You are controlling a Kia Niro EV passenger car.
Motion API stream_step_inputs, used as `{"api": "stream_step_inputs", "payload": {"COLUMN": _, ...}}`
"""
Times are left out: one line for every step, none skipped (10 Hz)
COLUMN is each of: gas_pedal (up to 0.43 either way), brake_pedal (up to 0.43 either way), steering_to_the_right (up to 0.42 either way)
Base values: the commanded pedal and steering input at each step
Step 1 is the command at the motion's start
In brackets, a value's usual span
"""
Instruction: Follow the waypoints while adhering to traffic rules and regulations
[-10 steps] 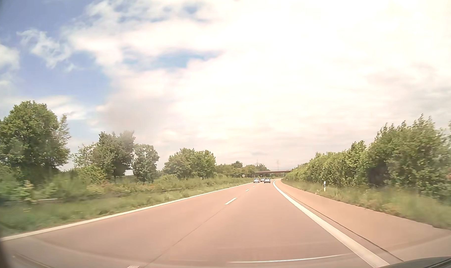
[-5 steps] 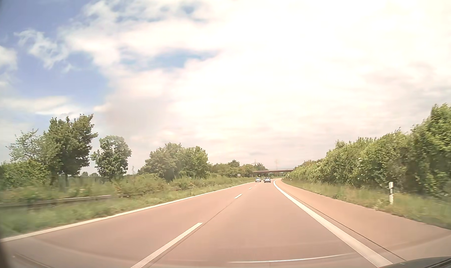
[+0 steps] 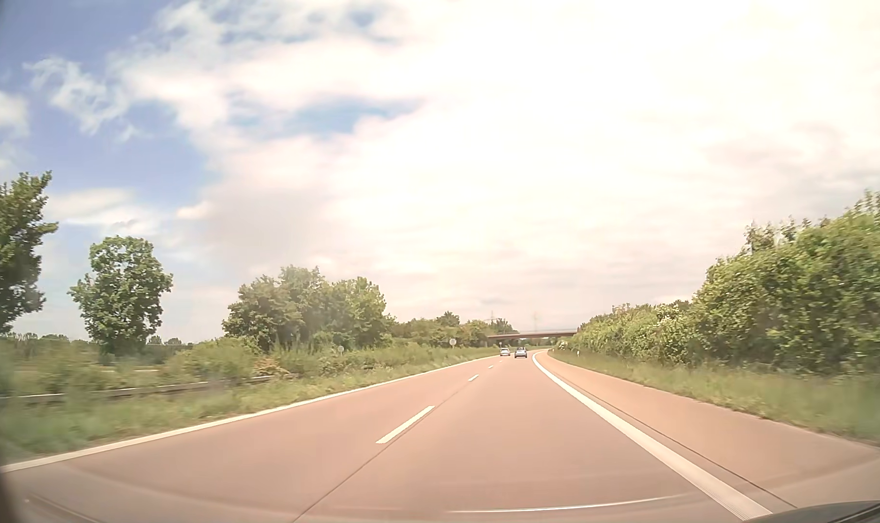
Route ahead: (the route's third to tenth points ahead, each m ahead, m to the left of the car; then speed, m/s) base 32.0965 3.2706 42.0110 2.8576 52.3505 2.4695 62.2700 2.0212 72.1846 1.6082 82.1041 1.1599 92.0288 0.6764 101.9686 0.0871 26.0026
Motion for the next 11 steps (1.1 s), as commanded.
{"api": "stream_step_inputs", "payload": {"gas_pedal": 0.228, "brake_pedal": 0.000, "steering_to_the_right": 0.004}}
{"api": "stream_step_inputs", "payload": {"gas_pedal": 0.228, "brake_pedal": 0.000, "steering_to_the_right": 0.004}}
{"api": "stream_step_inputs", "payload": {"gas_pedal": 0.228, "brake_pedal": 0.000, "steering_to_the_right": 0.004}}
{"api": "stream_step_inputs", "payload": {"gas_pedal": 0.228, "brake_pedal": 0.000, "steering_to_the_right": 0.004}}
{"api": "stream_step_inputs", "payload": {"gas_pedal": 0.228, "brake_pedal": 0.000, "steering_to_the_right": 0.004}}
{"api": "stream_step_inputs", "payload": {"gas_pedal": 0.228, "brake_pedal": 0.000, "steering_to_the_right": 0.003}}
{"api": "stream_step_inputs", "payload": {"gas_pedal": 0.228, "brake_pedal": 0.000, "steering_to_the_right": 0.003}}
{"api": "stream_step_inputs", "payload": {"gas_pedal": 0.228, "brake_pedal": 0.000, "steering_to_the_right": 0.003}}
{"api": "stream_step_inputs", "payload": {"gas_pedal": 0.228, "brake_pedal": 0.000, "steering_to_the_right": 0.003}}
{"api": "stream_step_inputs", "payload": {"gas_pedal": 0.228, "brake_pedal": 0.000, "steering_to_the_right": 0.003}}
{"api": "stream_step_inputs", "payload": {"gas_pedal": 0.228, "brake_pedal": 0.000, "steering_to_the_right": 0.003}}
